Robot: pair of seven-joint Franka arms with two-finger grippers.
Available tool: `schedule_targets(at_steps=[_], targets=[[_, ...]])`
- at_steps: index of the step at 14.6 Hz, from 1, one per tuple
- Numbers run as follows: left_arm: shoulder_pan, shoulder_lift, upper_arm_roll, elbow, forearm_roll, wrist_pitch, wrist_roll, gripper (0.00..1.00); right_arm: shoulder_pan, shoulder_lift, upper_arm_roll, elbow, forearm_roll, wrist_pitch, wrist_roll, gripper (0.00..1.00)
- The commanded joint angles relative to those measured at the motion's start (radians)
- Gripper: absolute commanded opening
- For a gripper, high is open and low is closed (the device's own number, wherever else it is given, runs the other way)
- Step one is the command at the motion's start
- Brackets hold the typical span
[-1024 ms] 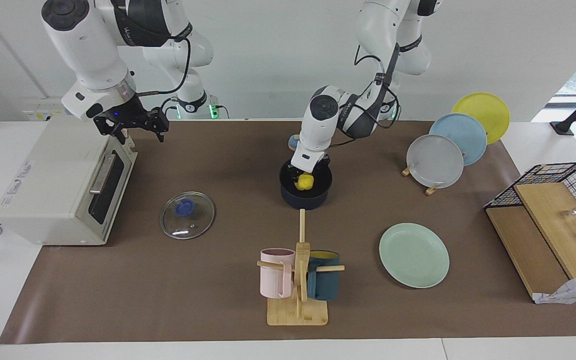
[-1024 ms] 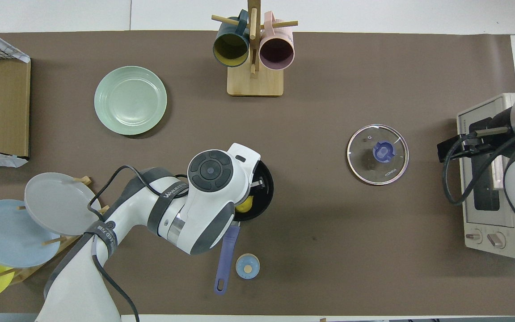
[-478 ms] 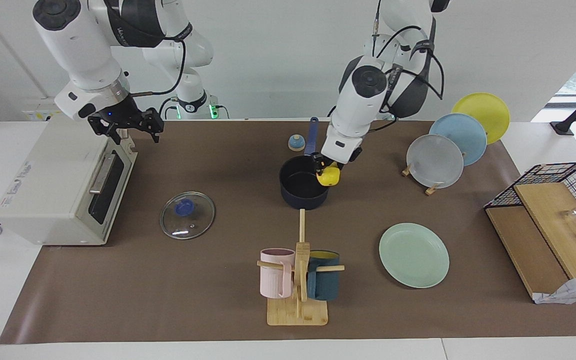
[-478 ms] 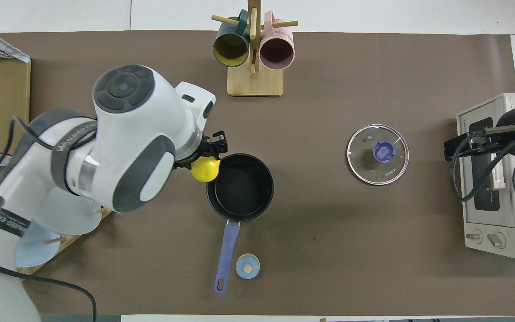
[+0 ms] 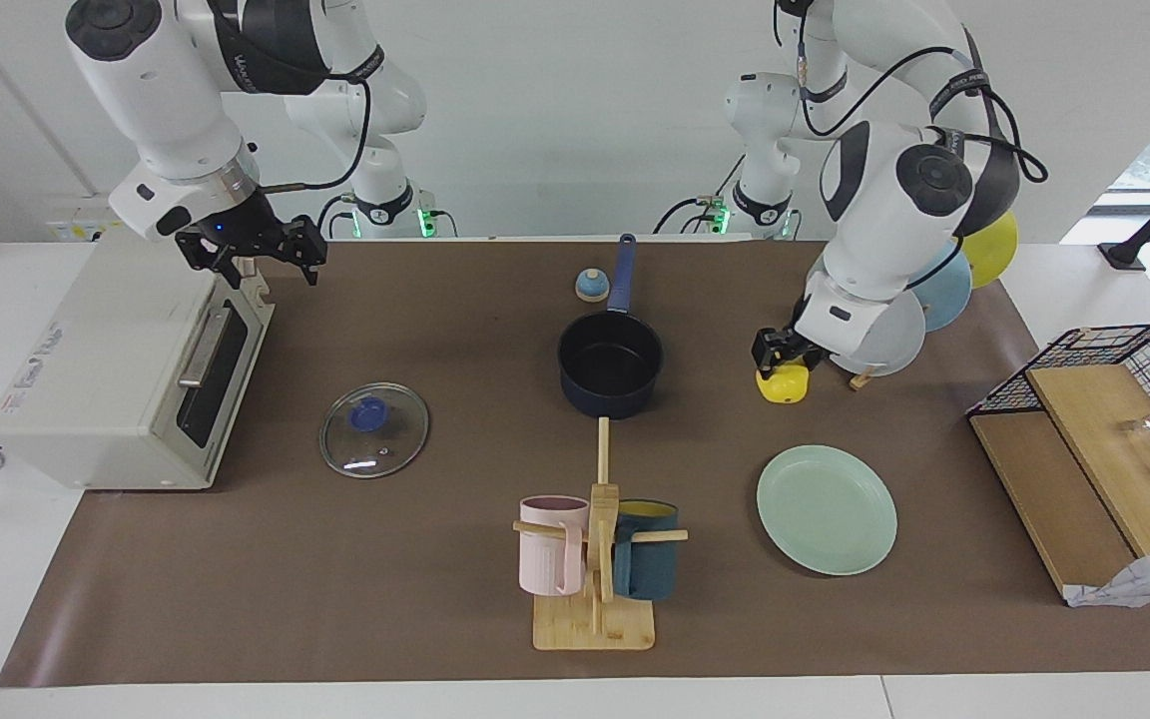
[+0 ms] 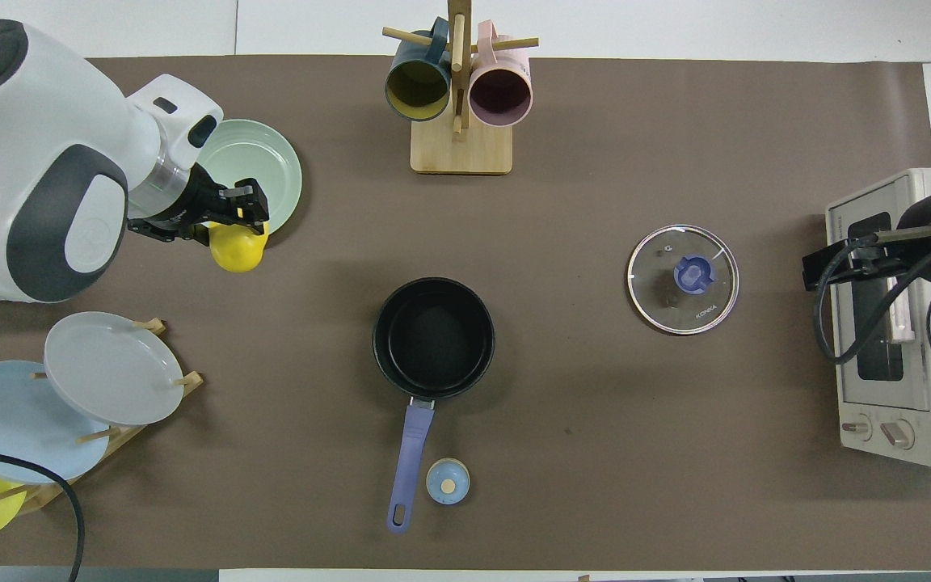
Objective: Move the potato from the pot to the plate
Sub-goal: 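Carry the potato with the left gripper over the green plate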
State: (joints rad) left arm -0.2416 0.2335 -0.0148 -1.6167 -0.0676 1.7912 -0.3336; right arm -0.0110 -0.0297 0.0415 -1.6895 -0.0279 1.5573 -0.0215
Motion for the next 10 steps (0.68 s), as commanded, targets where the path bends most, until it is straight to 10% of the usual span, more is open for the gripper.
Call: schedule_targets(at_steps=[1, 10], targets=[[0.050, 0.093, -0.011, 0.029, 0.063, 0.086, 0.085, 0.00, -0.010, 0.002, 0.006, 0.007, 0.016, 0.009, 0.009, 1.00], [0.082, 0.355, -0.011, 0.189, 0.138, 0.227, 0.107, 0.00, -0.009, 0.001, 0.008, 0.007, 0.016, 0.009, 0.009, 1.00]])
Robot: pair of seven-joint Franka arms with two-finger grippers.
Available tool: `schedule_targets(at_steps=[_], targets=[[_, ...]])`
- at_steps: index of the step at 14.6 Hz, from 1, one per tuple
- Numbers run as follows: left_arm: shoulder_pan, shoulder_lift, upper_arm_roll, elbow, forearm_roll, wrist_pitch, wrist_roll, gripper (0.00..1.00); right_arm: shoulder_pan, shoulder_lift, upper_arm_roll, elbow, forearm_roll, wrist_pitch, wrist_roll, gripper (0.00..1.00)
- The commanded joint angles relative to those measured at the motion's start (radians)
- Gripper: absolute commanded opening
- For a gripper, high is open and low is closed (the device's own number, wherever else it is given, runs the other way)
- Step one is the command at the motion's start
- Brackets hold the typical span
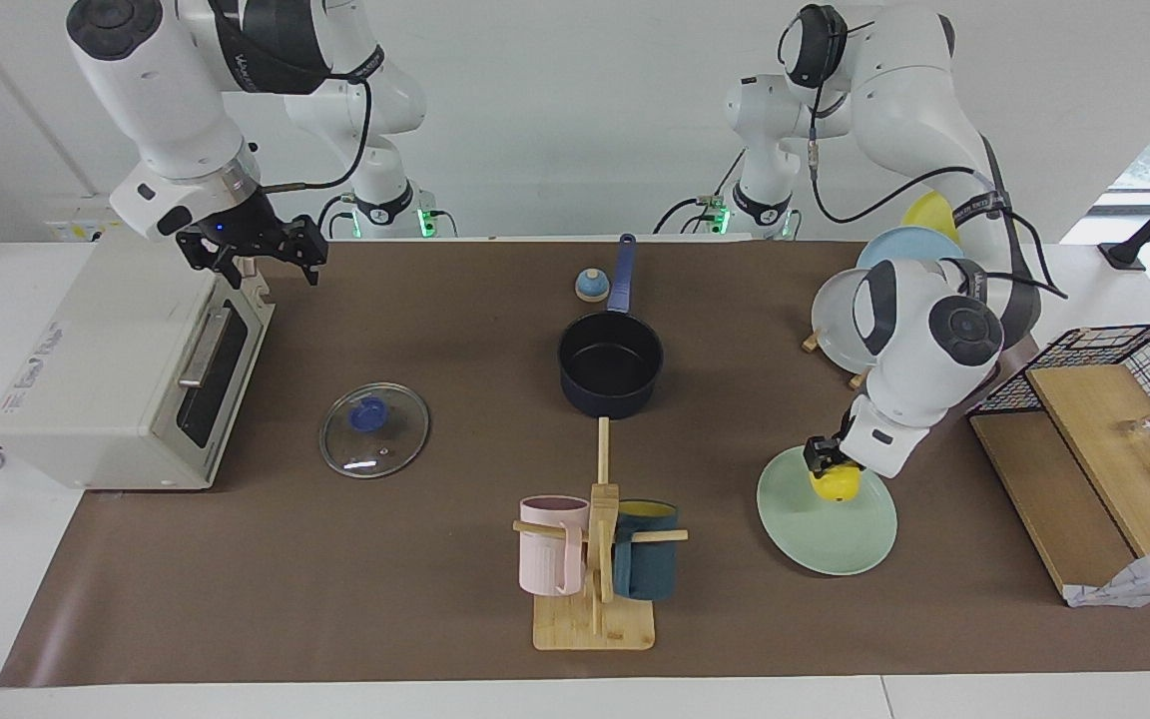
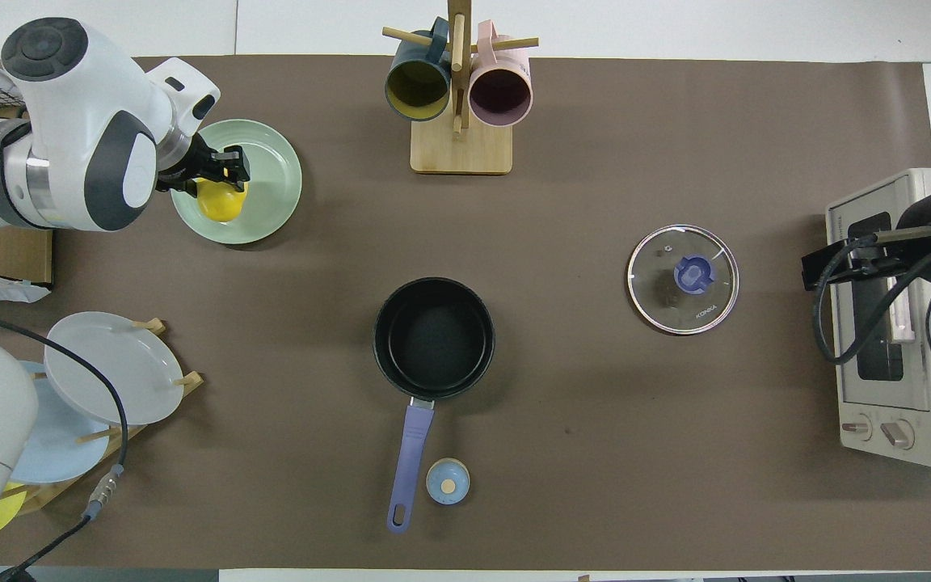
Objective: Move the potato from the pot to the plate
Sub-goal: 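Carry the potato with the left gripper over the green plate, then lower the potato onto the green plate and open the left gripper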
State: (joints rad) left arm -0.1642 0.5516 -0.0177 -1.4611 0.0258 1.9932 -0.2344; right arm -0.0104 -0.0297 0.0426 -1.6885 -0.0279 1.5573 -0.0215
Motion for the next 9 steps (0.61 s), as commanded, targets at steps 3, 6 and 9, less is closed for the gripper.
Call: schedule_targets(at_steps=[3, 6, 9], targets=[[0.006, 0.034, -0.008, 0.010, 0.060, 0.044, 0.039, 0.00, -0.011, 0.001, 0.007, 0.006, 0.016, 0.009, 0.009, 1.00], [-0.001, 0.033, -0.008, 0.002, 0.054, 0.055, 0.040, 0.66, -0.011, 0.001, 0.007, 0.006, 0.016, 0.009, 0.009, 1.00], [-0.001, 0.031, -0.008, 0.002, 0.052, 0.055, 0.037, 1.00, -0.010, 0.001, 0.007, 0.006, 0.016, 0.009, 0.009, 1.00]])
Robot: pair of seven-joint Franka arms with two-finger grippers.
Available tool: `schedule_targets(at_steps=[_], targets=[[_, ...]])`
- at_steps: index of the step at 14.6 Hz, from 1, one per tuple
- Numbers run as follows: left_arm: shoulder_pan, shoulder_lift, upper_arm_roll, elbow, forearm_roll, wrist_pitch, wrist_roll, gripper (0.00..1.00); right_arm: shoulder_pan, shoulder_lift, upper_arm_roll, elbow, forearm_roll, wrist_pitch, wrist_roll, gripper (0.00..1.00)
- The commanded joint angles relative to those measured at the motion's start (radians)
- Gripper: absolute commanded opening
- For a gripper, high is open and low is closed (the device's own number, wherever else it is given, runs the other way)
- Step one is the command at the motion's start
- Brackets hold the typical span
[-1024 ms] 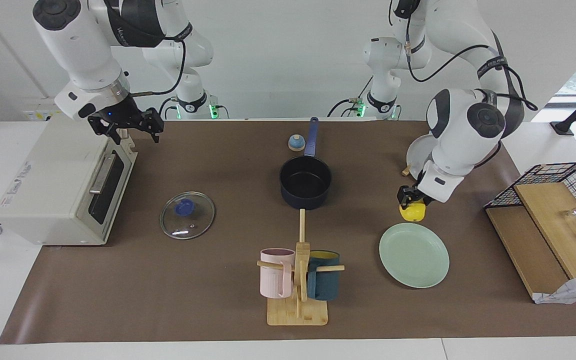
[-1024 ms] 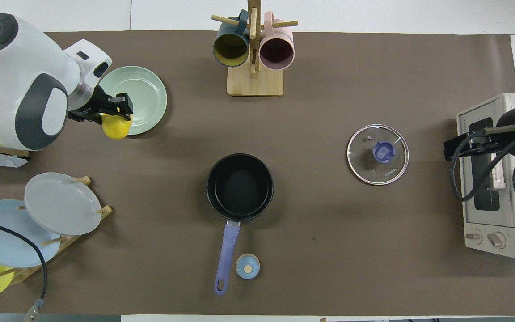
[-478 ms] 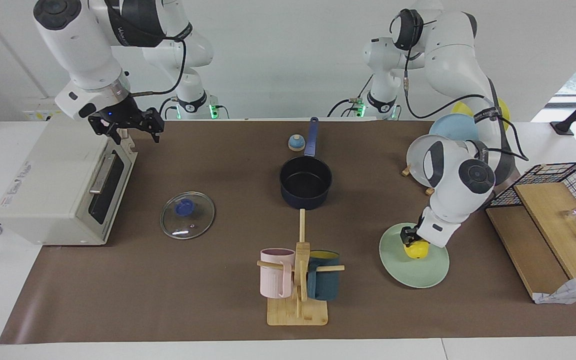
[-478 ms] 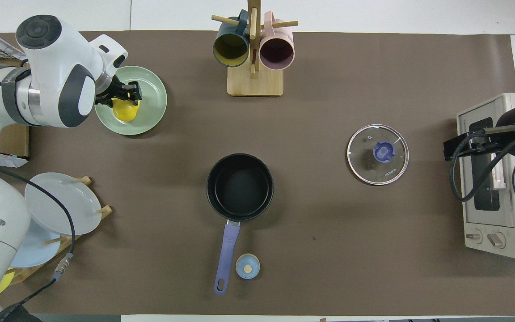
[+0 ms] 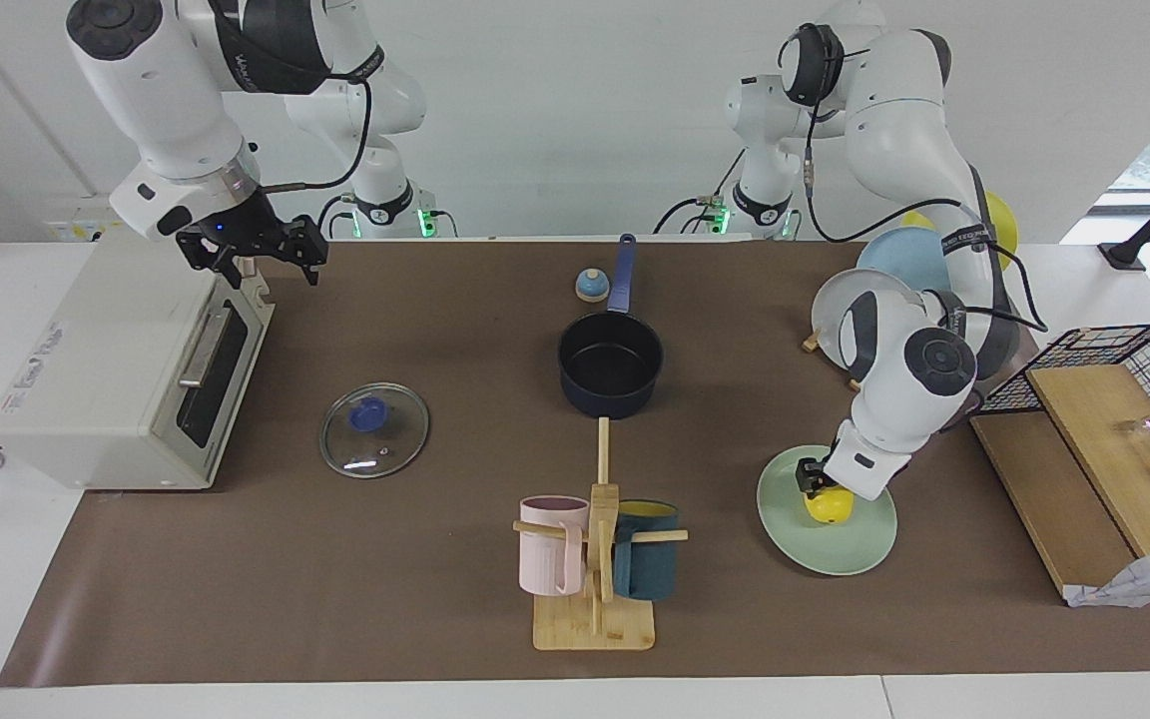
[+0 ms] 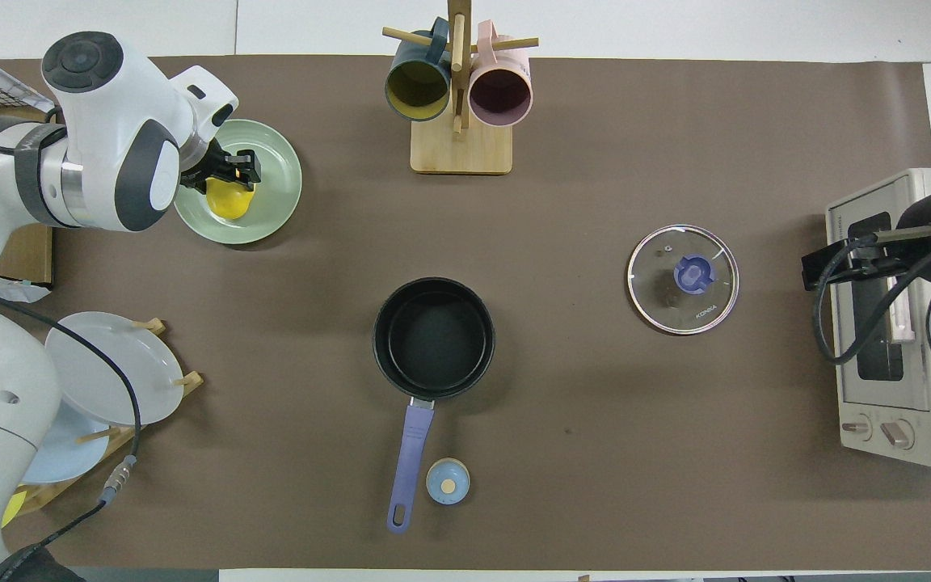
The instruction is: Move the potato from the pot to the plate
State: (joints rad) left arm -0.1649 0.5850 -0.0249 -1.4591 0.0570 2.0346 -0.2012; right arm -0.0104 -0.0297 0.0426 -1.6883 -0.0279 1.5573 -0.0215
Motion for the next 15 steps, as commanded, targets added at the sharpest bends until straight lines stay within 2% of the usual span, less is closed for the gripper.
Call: schedule_targets(at_steps=[1, 5, 15], targets=[[-0.001, -0.008, -0.001, 0.003, 0.015, 0.007, 0.002, 1.00, -0.010, 0.001, 0.007, 0.006, 0.016, 0.009, 0.009, 1.00], [0.012, -0.103, 0.002, 0.006, -0.028, -0.053, -0.003, 1.00, -0.008, 0.001, 0.007, 0.006, 0.016, 0.009, 0.009, 1.00], [0.039, -0.476, 0.028, -0.007, -0.043, -0.428, -0.011, 1.00, 0.000, -0.004, 0.014, 0.006, 0.016, 0.010, 0.011, 1.00]])
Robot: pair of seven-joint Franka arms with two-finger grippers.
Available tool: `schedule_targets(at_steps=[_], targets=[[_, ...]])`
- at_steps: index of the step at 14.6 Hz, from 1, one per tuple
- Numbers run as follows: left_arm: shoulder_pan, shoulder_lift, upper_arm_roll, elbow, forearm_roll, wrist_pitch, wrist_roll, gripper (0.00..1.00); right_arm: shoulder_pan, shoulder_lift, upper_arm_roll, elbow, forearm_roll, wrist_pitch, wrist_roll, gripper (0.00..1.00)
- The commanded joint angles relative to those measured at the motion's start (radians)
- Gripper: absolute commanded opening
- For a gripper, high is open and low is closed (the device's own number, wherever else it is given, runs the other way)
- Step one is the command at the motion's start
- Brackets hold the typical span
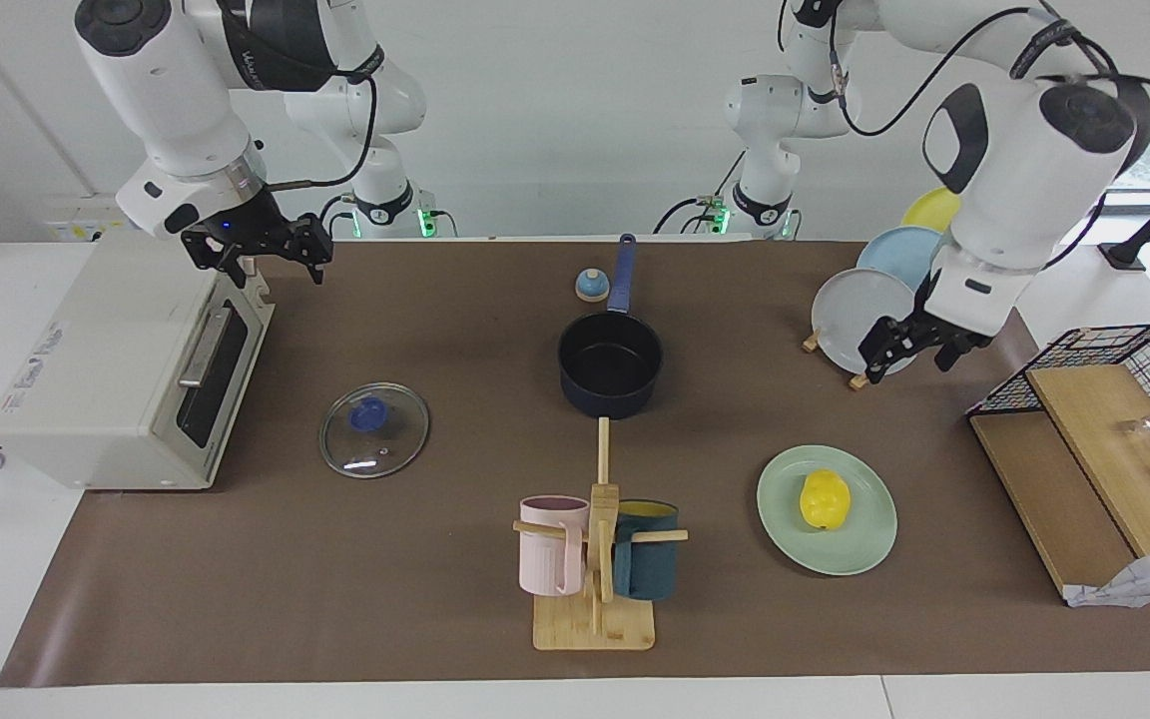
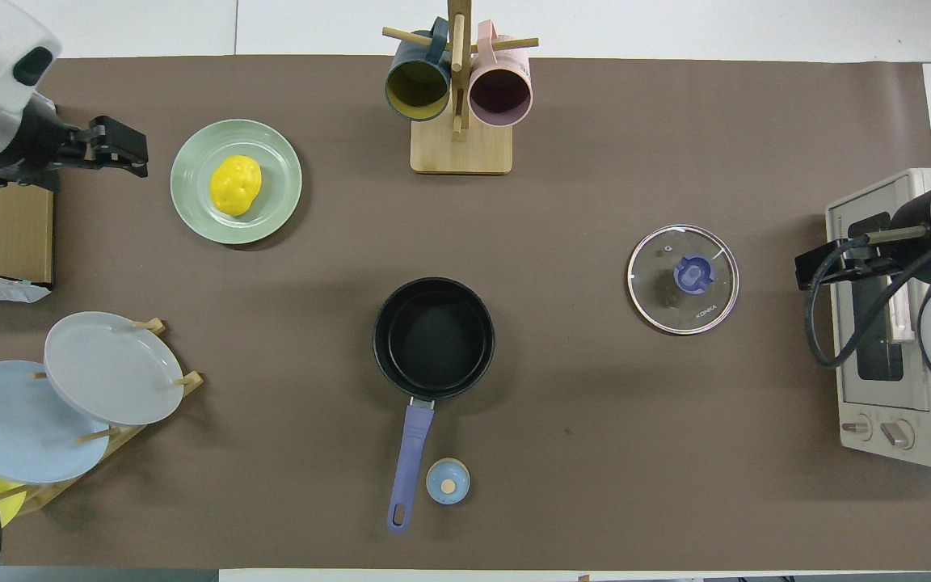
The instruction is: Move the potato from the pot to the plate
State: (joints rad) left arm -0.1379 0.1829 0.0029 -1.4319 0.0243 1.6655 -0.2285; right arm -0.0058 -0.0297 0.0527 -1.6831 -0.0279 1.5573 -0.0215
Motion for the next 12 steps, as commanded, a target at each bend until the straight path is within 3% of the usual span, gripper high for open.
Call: schedule_targets(at_steps=[1, 5, 8, 10, 12], targets=[[0.012, -0.095, 0.000, -0.035, -0.010, -0.087, 0.017, 1.00, -0.005, -0.004, 0.004, 0.000, 0.016, 0.010, 0.011, 1.00], [0.030, -0.190, -0.010, -0.117, -0.010, -0.145, 0.050, 1.00, -0.005, -0.004, 0.004, 0.000, 0.016, 0.010, 0.011, 1.00], [0.122, -0.240, -0.096, -0.246, -0.014, -0.087, 0.058, 1.00, -0.005, -0.004, 0.004, 0.000, 0.016, 0.010, 0.011, 1.00], [0.187, -0.232, -0.151, -0.262, -0.023, -0.066, 0.061, 1.00, -0.005, -0.004, 0.004, 0.000, 0.016, 0.010, 0.011, 1.00], [0.186, -0.214, -0.149, -0.230, -0.041, -0.059, 0.058, 1.00, -0.005, -0.004, 0.004, 0.000, 0.016, 0.010, 0.011, 1.00]])
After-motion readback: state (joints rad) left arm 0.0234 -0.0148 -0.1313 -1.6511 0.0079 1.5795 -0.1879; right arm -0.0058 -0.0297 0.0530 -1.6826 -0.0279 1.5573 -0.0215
